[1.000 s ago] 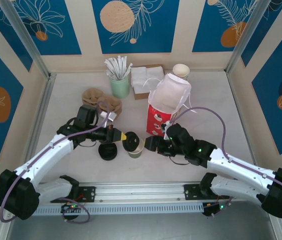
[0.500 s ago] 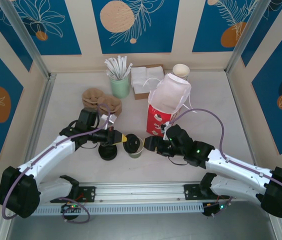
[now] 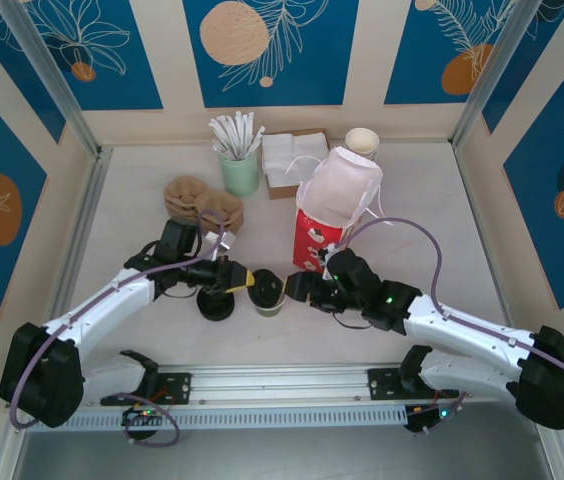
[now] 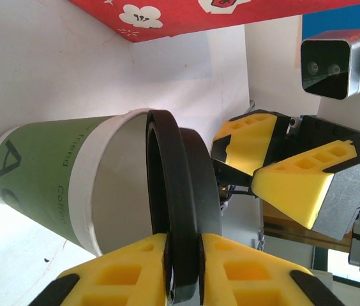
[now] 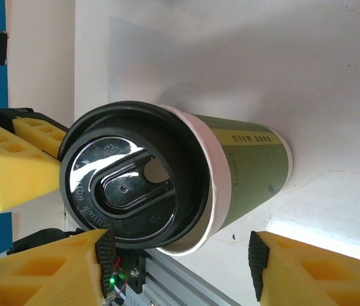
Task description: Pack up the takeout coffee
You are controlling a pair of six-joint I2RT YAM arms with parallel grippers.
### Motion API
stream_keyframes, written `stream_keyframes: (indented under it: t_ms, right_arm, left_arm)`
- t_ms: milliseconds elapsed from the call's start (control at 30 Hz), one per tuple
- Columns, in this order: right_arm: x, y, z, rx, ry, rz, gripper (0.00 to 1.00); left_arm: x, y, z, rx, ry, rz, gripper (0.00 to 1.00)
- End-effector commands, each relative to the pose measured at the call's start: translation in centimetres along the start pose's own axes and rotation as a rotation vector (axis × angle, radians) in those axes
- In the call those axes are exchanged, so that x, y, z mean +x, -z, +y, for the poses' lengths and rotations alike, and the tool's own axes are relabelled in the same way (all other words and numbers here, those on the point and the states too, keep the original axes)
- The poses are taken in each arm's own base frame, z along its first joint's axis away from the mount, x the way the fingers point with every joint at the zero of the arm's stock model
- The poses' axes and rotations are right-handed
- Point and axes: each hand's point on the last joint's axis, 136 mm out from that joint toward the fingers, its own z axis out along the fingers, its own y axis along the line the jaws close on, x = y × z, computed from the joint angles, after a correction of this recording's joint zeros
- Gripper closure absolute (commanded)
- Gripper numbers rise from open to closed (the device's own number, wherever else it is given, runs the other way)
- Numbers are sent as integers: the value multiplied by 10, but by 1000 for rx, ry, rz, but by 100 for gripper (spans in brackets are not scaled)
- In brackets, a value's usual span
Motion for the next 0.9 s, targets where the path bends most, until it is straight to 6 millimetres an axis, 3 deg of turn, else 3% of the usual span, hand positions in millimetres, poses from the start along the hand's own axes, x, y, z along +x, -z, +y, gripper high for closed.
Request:
stream_keyframes:
  t_ms: [0,867]
  right_arm:
    - [-1,-3,3,-15,-13,4,40]
    - [-2,-10,6,-9,-7,18,40]
  left_arm:
    - [1,-1,5,10,13,11,79]
    - [13,-8,29,-21,50,33,70]
